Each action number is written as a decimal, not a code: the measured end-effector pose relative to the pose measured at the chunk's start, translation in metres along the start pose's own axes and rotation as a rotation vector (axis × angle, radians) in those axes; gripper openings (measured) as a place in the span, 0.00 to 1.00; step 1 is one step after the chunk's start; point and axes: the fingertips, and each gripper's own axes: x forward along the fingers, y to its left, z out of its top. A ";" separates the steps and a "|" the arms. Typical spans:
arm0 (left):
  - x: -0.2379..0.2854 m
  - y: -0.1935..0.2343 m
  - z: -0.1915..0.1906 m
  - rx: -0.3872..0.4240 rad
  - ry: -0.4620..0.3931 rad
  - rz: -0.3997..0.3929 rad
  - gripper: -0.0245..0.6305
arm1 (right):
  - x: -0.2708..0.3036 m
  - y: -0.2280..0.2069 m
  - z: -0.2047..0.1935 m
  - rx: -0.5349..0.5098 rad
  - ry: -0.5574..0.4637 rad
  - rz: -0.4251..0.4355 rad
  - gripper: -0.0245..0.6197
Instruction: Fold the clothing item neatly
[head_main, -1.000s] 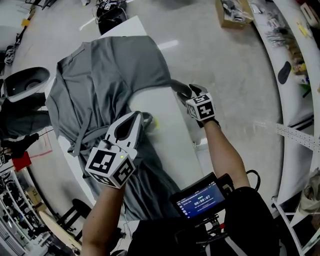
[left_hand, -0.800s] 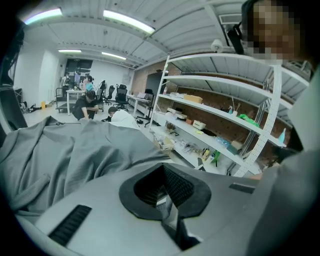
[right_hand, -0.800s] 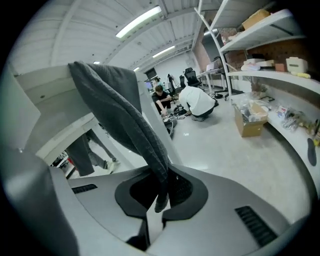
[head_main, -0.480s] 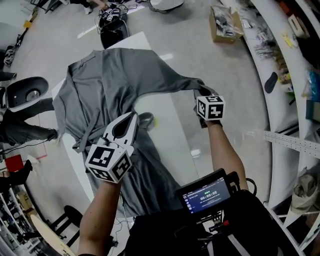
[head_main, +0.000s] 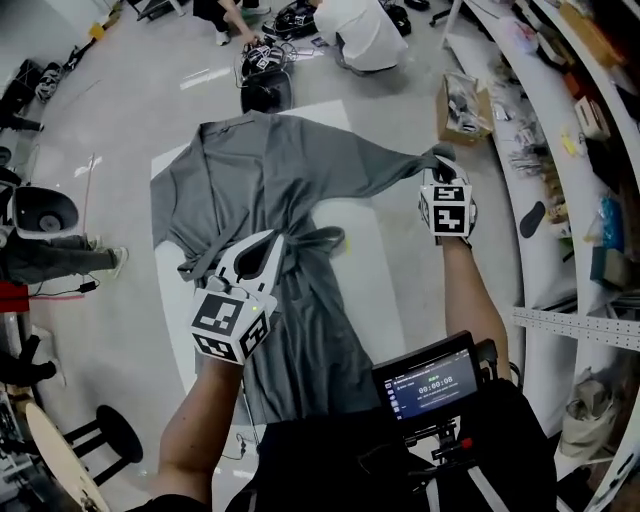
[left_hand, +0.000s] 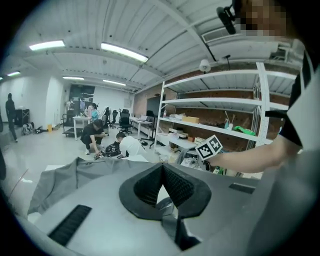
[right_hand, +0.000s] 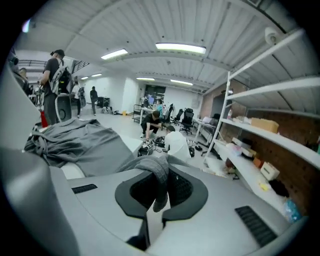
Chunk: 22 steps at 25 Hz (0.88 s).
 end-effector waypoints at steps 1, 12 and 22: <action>-0.007 0.005 -0.002 -0.006 -0.009 0.001 0.02 | -0.004 0.008 0.017 -0.038 -0.016 -0.002 0.06; -0.101 0.109 -0.017 -0.059 -0.091 0.085 0.02 | 0.004 0.199 0.145 -0.296 -0.088 0.122 0.06; -0.172 0.198 -0.065 -0.211 -0.109 0.194 0.02 | 0.030 0.388 0.196 -0.451 -0.128 0.294 0.06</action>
